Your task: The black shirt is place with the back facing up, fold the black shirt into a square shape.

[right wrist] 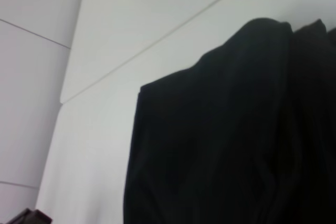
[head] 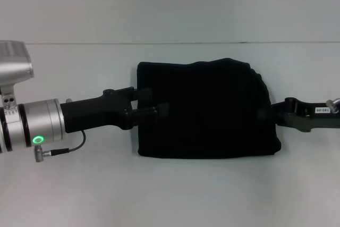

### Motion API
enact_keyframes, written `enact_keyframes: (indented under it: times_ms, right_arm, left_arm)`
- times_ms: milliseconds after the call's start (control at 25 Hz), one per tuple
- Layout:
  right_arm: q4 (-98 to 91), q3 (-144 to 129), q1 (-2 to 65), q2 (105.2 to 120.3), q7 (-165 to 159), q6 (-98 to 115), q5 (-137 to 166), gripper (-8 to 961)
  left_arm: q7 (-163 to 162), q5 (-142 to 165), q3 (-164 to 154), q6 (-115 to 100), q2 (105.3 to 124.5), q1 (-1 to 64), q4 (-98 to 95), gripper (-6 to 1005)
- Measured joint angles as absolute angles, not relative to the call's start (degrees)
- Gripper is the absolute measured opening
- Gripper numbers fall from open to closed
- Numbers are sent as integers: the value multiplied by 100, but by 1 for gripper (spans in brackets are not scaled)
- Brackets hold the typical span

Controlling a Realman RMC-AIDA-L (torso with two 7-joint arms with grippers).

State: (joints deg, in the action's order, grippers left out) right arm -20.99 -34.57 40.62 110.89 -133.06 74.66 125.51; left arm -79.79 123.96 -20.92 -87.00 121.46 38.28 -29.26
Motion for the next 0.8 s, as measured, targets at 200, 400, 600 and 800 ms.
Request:
enact_keyframes:
  times_ms: [200,400,600,800]
  right_arm:
    - [-2119,-3363,4010,11034,-13226,7594,12511,134]
    - [-2144,-3154,3997,10977,-12976,7979,12507,81]
    - [-2344,-2838,3884,10944,-12743,8544,12506,39]
    - [-2334,-2889,3741,10922,-12750,8471,12661,40]
  left_arm:
    - [-7995,12394,-2092,-8655,12170,3831,-2926,750]
    - [-8058,12391,-2091,-8601,12187,3832,-2927,751]
    - [-8215,12354,-2088,-8586,12189,3836,-2926,750]
    - [-8376,12330,-2065,-8586,12183,3842,-2926,751]
